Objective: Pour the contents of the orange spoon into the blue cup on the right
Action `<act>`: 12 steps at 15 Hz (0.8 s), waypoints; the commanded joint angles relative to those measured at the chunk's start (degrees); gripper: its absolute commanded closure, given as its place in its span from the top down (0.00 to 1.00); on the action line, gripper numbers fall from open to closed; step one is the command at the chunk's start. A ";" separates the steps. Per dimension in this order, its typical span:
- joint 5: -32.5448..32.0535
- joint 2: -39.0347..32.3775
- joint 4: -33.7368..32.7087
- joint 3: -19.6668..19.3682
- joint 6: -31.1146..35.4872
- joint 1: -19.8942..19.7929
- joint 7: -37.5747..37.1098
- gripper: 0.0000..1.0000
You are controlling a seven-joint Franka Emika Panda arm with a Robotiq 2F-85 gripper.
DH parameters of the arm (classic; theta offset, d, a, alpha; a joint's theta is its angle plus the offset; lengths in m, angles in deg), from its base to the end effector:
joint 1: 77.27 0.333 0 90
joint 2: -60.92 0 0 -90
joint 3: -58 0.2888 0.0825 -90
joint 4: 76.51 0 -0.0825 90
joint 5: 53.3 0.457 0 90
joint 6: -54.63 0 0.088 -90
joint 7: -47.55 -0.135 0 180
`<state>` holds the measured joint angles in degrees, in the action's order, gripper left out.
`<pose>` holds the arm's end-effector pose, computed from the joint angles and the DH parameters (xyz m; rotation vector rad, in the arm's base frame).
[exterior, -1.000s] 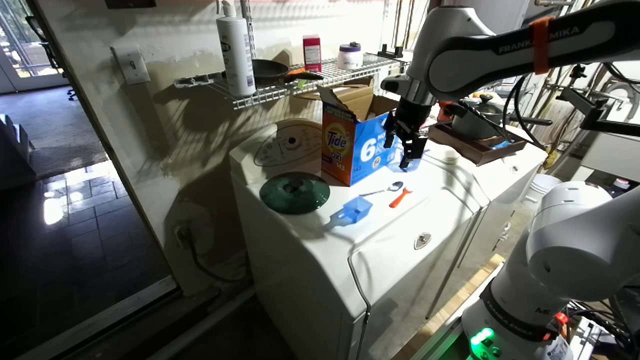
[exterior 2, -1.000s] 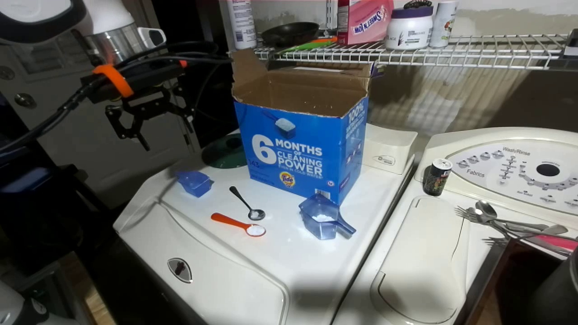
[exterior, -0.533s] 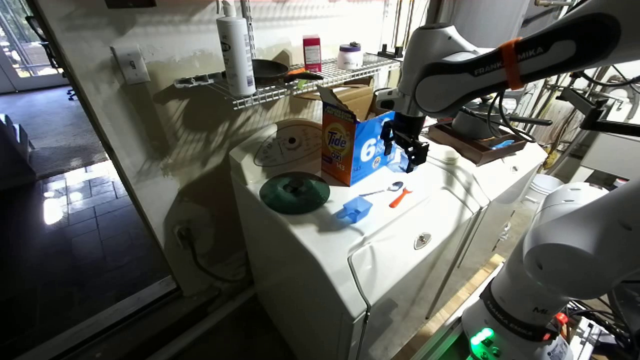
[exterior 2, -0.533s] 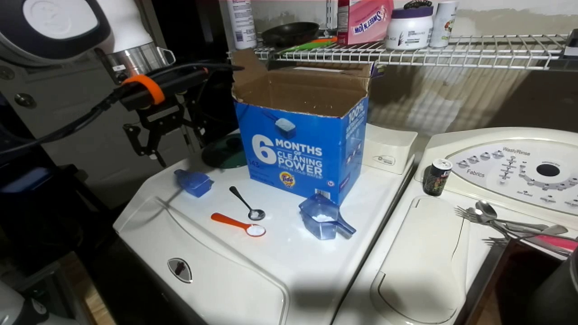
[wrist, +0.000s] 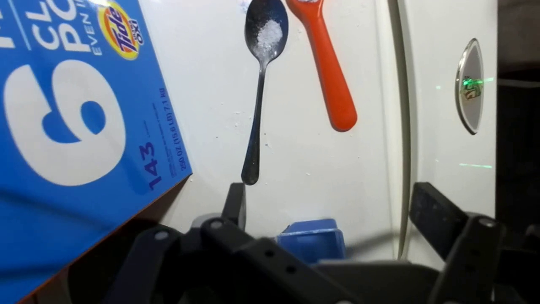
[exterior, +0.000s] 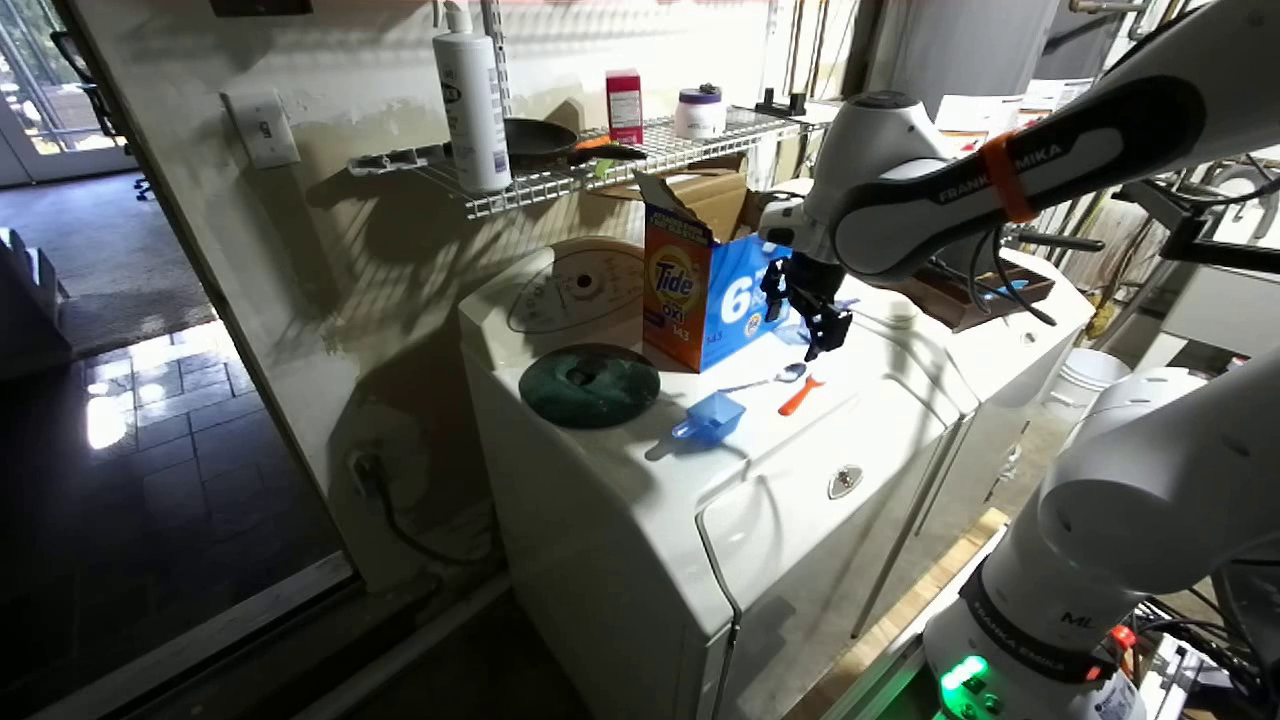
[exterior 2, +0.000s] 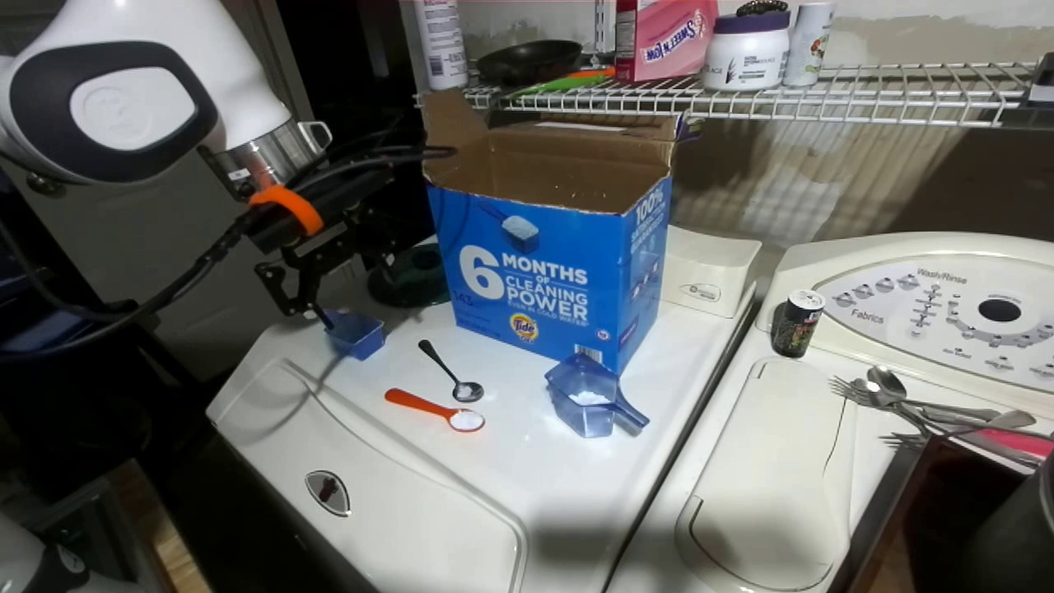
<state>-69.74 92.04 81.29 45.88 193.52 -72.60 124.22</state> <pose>0.4494 -0.0479 0.2985 2.2131 1.9089 0.1352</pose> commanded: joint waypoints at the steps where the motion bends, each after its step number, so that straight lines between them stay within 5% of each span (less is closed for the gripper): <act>1: 1.01 -0.39 0.47 0.91 0.05 -1.38 1.01 1.00; 9: 1.01 -1.95 0.48 0.62 0.06 -2.01 1.29 1.00; 12: 3.40 -4.84 -0.40 -1.78 0.84 0.99 8.62 1.00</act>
<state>-68.99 90.11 81.79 45.27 193.57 -73.10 125.84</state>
